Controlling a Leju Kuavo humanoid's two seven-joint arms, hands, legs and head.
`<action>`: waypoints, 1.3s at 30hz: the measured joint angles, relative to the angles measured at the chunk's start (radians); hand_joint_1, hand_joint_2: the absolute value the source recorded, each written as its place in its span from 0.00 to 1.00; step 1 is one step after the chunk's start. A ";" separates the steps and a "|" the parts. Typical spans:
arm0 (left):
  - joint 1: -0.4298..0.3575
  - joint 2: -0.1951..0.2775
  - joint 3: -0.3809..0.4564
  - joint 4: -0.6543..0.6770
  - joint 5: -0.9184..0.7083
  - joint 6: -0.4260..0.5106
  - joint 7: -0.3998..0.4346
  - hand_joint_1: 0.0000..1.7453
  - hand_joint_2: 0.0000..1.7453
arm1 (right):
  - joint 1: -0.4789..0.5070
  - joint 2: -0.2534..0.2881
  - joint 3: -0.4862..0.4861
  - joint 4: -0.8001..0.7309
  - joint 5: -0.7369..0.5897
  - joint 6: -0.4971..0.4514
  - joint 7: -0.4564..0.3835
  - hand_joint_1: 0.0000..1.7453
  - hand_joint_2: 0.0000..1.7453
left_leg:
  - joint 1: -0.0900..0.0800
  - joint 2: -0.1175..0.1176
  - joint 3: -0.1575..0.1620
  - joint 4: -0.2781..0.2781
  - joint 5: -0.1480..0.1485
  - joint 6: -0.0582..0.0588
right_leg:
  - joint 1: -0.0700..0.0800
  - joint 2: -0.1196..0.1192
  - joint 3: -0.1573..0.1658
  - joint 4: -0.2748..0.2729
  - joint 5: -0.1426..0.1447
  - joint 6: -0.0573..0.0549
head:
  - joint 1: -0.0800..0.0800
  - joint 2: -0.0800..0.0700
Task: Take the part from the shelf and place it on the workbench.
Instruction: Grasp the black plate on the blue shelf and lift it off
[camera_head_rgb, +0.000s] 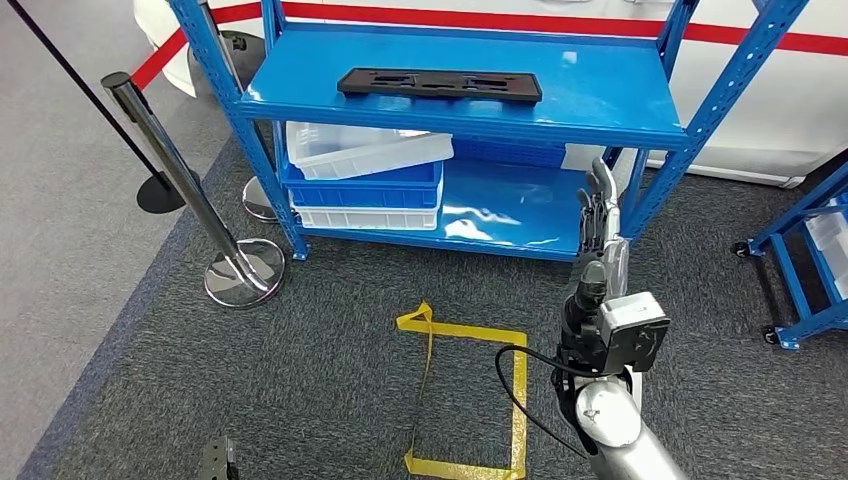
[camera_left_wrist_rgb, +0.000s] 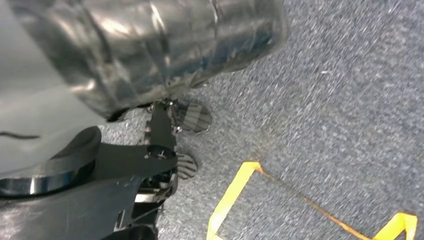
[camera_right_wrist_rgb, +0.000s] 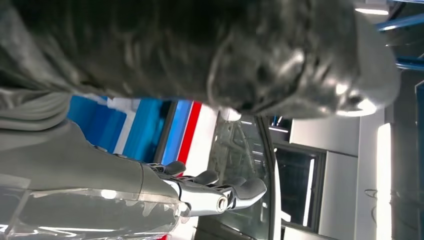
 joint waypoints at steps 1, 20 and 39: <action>0.000 0.000 -0.002 0.000 -0.001 -0.002 0.001 0.00 0.00 | -0.003 0.000 0.004 0.000 0.003 0.003 0.000 0.00 1.00 | 0.002 0.000 -0.004 0.011 -0.009 -0.004 | 0.000 0.000 0.001 -0.003 0.001 -0.007 | -0.001 0.000; -0.002 0.001 -0.030 0.000 0.011 -0.003 0.030 0.00 0.00 | -0.057 0.006 0.086 0.016 0.000 0.091 0.019 0.00 1.00 | -0.005 -0.001 -0.006 -0.022 0.025 0.040 | 0.009 0.000 -0.087 0.188 -0.101 0.013 | -0.002 0.000; 0.003 -0.002 -0.045 0.001 -0.001 0.004 0.064 0.00 0.00 | -0.083 0.016 0.097 0.056 -0.020 0.120 0.009 0.00 1.00 | -0.001 -0.007 -0.145 0.212 -0.030 -0.008 | 0.011 0.002 0.037 -0.016 -0.022 -0.028 | -0.011 0.000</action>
